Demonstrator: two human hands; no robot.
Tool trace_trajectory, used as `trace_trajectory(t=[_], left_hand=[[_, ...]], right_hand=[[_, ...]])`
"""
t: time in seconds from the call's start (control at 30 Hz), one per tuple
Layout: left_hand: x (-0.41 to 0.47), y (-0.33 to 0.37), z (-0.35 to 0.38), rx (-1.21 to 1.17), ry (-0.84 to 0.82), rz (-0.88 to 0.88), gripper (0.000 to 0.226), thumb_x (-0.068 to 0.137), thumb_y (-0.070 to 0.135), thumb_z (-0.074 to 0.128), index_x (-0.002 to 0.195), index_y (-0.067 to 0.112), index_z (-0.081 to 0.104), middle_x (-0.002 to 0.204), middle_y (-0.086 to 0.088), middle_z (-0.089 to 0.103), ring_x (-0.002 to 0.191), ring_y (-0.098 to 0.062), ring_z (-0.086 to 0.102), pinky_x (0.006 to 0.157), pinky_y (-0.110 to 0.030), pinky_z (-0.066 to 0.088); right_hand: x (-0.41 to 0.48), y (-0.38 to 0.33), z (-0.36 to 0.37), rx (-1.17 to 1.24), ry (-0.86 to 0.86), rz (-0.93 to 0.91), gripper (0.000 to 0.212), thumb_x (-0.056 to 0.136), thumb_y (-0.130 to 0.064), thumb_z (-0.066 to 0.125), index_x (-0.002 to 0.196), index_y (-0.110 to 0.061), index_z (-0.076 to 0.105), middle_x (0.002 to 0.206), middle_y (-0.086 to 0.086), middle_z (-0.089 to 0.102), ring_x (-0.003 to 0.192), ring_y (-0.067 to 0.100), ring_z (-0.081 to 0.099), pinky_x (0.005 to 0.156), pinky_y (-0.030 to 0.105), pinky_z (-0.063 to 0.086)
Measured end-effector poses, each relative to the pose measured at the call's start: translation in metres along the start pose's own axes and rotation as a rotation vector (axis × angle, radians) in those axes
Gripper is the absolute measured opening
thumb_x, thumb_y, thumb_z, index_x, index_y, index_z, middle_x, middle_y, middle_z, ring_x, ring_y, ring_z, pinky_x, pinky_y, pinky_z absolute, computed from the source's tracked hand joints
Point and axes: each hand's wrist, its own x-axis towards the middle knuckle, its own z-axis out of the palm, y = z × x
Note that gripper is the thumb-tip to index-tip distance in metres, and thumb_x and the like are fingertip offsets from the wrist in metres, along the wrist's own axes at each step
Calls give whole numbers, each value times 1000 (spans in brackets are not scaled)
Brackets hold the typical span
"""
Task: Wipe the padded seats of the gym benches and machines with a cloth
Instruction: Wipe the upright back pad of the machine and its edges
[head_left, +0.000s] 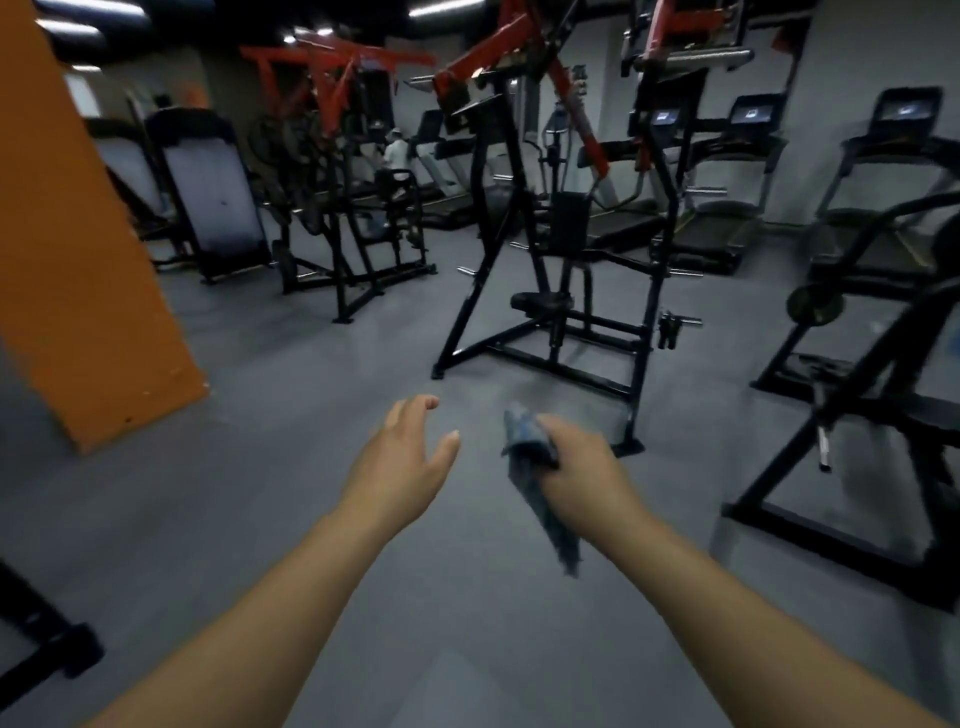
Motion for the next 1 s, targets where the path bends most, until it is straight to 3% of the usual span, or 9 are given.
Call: trace_trajectory(t=[0.13, 0.33, 0.43, 0.53, 0.63, 0.8, 0.87, 0.93, 1.0], left_hand=[[42, -25, -3, 356, 95, 8, 62, 97, 50, 47, 151, 27, 28, 161, 3, 22, 147, -20, 22, 115, -45, 29], [106, -92, -13, 433, 91, -155, 75, 84, 50, 31, 155, 36, 12, 165, 7, -4, 152, -18, -7, 120, -53, 7], [148, -142, -24, 509, 144, -252, 79, 83, 53, 32, 155, 40, 3, 164, 8, -17, 150, -19, -18, 120, -57, 2], [186, -189, -42, 571, 191, -344, 82, 82, 61, 29, 154, 44, -6, 162, 8, -27, 149, -24, -25, 119, -62, 1], [217, -228, -65, 616, 219, -448, 85, 77, 68, 21, 151, 46, -17, 158, 8, -35, 147, -24, -29, 118, -63, -1], [259, -292, -99, 632, 307, -627, 84, 80, 67, 23, 151, 46, -17, 158, 10, -36, 147, -22, -30, 119, -61, -1], [272, -320, -108, 651, 346, -711, 84, 77, 68, 17, 150, 45, -18, 158, 10, -35, 148, -21, -29, 119, -61, 0], [282, -347, -115, 694, 360, -827, 84, 78, 67, 17, 150, 44, -18, 158, 8, -35, 148, -22, -28, 119, -60, 2], [289, -366, -123, 723, 386, -958, 84, 82, 66, 22, 151, 43, -18, 158, 8, -35, 148, -23, -27, 120, -59, 3]], right_hand=[[84, 4, 19, -346, -172, -220, 34, 85, -6, 50, 112, -25, 56, 101, -7, 64, 88, 17, 61, 64, 28, 45], [204, -11, 98, -436, -226, -515, 76, 88, -9, 54, 154, -32, 24, 141, -4, 52, 112, 24, 60, 82, 37, 51], [271, -24, 146, -372, -298, -597, 83, 93, -14, 53, 159, -37, 9, 152, -6, 42, 127, 20, 52, 93, 34, 47], [334, -45, 195, -332, -314, -682, 106, 87, -4, 62, 154, -44, -10, 166, 1, 12, 151, 23, 18, 114, 40, 34], [386, -73, 241, -334, -264, -787, 113, 82, 5, 63, 156, -42, -7, 168, 2, -3, 154, 26, -1, 119, 51, 21], [473, -113, 323, -311, -287, -966, 128, 65, 3, 80, 158, -35, 0, 168, 9, 4, 153, 33, 10, 113, 60, 27], [509, -133, 357, -343, -376, -1011, 147, 56, -11, 93, 157, -35, -12, 167, 6, -12, 154, 31, -3, 118, 58, 18], [537, -152, 392, -300, -491, -1074, 147, 58, -14, 93, 154, -37, -16, 166, 3, -19, 153, 29, -11, 121, 56, 12], [559, -174, 425, -242, -491, -1191, 145, 53, -5, 92, 159, -33, -4, 167, 9, -1, 153, 33, 5, 117, 59, 22]])
